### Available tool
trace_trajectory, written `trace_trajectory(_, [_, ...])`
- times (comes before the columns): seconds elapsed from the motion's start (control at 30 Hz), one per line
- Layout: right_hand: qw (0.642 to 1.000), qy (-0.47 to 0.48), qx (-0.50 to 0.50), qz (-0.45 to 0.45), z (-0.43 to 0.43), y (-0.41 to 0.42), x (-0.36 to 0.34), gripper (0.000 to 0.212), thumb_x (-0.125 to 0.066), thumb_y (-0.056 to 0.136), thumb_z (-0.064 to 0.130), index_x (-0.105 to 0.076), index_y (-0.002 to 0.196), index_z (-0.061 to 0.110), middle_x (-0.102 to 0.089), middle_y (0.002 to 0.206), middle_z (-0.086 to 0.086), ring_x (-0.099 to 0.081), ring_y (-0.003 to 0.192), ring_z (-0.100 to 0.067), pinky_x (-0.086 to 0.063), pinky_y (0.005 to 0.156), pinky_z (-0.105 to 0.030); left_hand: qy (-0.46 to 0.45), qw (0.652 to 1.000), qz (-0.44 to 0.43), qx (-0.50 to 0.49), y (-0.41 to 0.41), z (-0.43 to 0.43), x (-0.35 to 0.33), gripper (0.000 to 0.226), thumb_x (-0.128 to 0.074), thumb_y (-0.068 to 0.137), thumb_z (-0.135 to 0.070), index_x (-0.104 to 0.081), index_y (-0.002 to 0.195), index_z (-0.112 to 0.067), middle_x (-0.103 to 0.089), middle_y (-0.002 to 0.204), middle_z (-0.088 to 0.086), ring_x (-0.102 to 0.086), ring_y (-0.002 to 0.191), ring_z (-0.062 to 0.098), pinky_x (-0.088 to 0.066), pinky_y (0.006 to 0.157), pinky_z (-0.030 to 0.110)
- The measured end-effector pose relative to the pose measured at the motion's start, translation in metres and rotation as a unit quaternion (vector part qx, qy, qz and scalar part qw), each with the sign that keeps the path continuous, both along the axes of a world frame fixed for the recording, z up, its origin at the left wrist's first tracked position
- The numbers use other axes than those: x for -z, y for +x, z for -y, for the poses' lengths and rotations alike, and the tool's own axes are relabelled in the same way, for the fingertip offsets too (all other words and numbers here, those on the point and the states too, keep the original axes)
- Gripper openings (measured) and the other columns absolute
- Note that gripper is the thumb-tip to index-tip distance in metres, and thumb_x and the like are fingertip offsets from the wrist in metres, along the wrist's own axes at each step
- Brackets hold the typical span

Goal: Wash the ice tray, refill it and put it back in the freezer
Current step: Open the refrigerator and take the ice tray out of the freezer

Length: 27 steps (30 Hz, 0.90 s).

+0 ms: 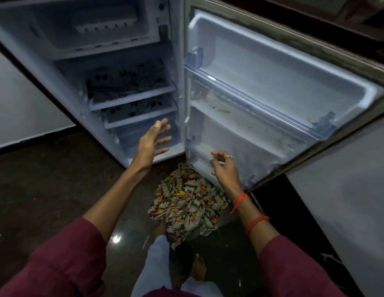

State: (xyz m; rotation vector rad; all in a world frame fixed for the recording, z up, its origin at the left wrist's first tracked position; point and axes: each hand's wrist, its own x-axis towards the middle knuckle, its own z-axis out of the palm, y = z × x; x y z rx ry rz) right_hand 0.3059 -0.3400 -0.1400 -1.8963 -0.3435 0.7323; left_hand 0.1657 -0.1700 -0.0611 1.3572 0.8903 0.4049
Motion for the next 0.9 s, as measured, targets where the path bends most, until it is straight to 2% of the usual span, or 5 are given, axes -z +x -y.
trace_trajectory(0.27, [0.997, 0.018, -0.074, 0.025, -0.143, -0.011, -0.017, 0.012, -0.06, 0.099, 0.022, -0.062, 0.111, 0.024, -0.062, 0.1, 0.01, -0.062, 0.091, -0.012, -0.055, 0.089, -0.041, 0.015, 0.998, 0.018, -0.063, -0.035, -0.135, 0.001, 0.049, -0.028, 0.111, -0.044, -0.044, 0.153, -0.023, -0.054, 0.146, -0.004, -0.061, 0.122, 0.017, -0.051, 0.101, 0.041])
trace_trajectory(0.47, [0.991, 0.038, -0.119, 0.039, -0.256, 0.003, -0.035, 0.008, -0.059, 0.098, 0.033, -0.058, 0.105, 0.037, -0.065, 0.11, 0.003, -0.064, 0.107, -0.016, -0.054, 0.096, -0.049, 0.011, 0.993, 0.049, -0.109, -0.026, -0.229, -0.006, 0.048, -0.035, 0.11, -0.045, -0.046, 0.15, -0.022, -0.057, 0.144, -0.003, -0.062, 0.123, 0.019, -0.051, 0.103, 0.041])
trace_trajectory(0.6, [0.985, 0.072, -0.142, 0.073, -0.323, 0.022, -0.056, 0.013, -0.058, 0.1, 0.032, -0.059, 0.113, 0.031, -0.065, 0.112, 0.003, -0.065, 0.108, -0.019, -0.055, 0.094, -0.049, 0.032, 0.986, 0.077, -0.141, -0.015, -0.283, -0.013, 0.052, -0.041, 0.109, -0.045, -0.045, 0.152, -0.016, -0.056, 0.146, -0.001, -0.059, 0.124, 0.015, -0.05, 0.102, 0.035])
trace_trajectory(0.77, [0.979, 0.093, -0.139, 0.114, -0.393, 0.049, -0.087, 0.031, -0.058, 0.089, 0.047, -0.061, 0.115, 0.031, -0.069, 0.111, 0.007, -0.067, 0.107, -0.014, -0.055, 0.096, -0.046, 0.089, 0.975, 0.104, -0.174, 0.004, -0.344, -0.02, 0.078, -0.052, 0.089, -0.057, -0.044, 0.154, -0.014, -0.049, 0.154, -0.001, -0.049, 0.137, 0.012, -0.041, 0.114, 0.029])
trace_trajectory(0.9, [0.963, 0.081, -0.15, 0.207, -0.44, 0.077, -0.105, 0.041, -0.054, 0.098, 0.037, -0.058, 0.136, 0.023, -0.064, 0.13, 0.0, -0.059, 0.122, -0.019, -0.047, 0.105, -0.036, 0.127, 0.967, 0.113, -0.19, 0.025, -0.4, -0.013, 0.057, -0.047, 0.102, -0.043, -0.043, 0.153, -0.018, -0.051, 0.147, -0.004, -0.049, 0.132, 0.011, -0.039, 0.116, 0.03])
